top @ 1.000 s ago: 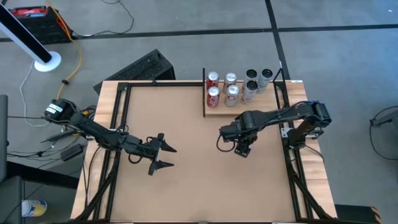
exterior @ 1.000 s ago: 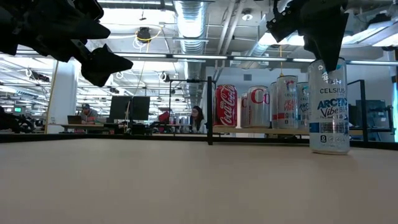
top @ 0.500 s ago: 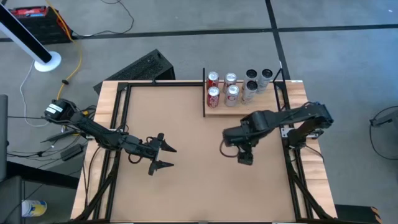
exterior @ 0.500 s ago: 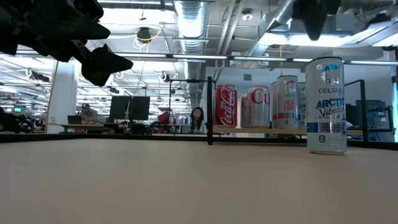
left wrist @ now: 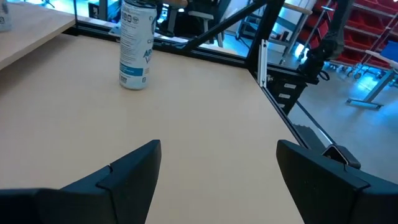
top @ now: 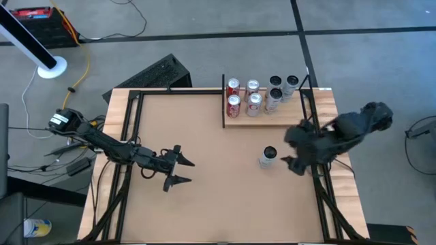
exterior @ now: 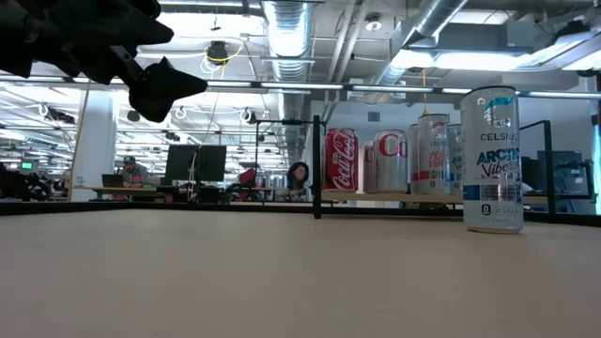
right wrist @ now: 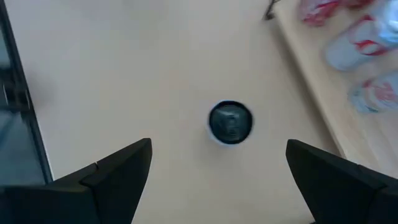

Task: Place canned beverage on shelf
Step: Put the blue white soda can on the shelf aligned with the other blue white soda can

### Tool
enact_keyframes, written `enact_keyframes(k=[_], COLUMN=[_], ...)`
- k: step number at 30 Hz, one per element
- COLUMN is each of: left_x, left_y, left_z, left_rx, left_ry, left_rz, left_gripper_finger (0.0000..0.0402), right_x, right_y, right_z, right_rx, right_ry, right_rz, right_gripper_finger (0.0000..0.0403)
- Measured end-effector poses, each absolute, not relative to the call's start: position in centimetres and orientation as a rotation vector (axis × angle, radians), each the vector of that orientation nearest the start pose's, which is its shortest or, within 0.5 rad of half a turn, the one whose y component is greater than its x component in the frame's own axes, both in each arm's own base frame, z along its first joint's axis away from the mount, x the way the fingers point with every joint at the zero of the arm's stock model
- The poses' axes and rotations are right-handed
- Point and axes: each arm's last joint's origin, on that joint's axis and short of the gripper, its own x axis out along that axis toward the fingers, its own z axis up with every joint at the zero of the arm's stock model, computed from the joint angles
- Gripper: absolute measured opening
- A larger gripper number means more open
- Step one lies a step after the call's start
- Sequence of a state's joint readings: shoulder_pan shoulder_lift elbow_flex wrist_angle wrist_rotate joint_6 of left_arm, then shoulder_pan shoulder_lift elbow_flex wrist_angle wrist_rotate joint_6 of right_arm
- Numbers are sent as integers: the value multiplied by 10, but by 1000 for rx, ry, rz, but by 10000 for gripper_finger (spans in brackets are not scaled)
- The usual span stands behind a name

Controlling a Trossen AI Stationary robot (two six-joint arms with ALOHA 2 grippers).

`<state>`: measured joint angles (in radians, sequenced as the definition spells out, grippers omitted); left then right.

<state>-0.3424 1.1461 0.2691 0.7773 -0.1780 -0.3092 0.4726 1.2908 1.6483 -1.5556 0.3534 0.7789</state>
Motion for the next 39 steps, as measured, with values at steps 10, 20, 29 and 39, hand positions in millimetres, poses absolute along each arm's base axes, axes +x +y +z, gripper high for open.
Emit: enact_keyframes(k=[10, 20, 29, 39], left_x=[201, 203, 202, 202], left_y=[-62, -55, -56, -55], left_z=[185, 184, 182, 182], left_rx=[-285, -305, -300, -310], left_ry=[119, 118, 145, 139], left_rz=[-134, -114, -125, -103], left_gripper_finger=[304, 304, 304, 304], right_x=[131, 132, 131, 106], right_y=[88, 93, 95, 65], right_z=[386, 333, 307, 293], right_rx=[379, 298, 188, 329], right_ry=[842, 969, 866, 601], right_rz=[-347, -451, -253, -218], right_gripper_finger=[393, 393, 393, 393])
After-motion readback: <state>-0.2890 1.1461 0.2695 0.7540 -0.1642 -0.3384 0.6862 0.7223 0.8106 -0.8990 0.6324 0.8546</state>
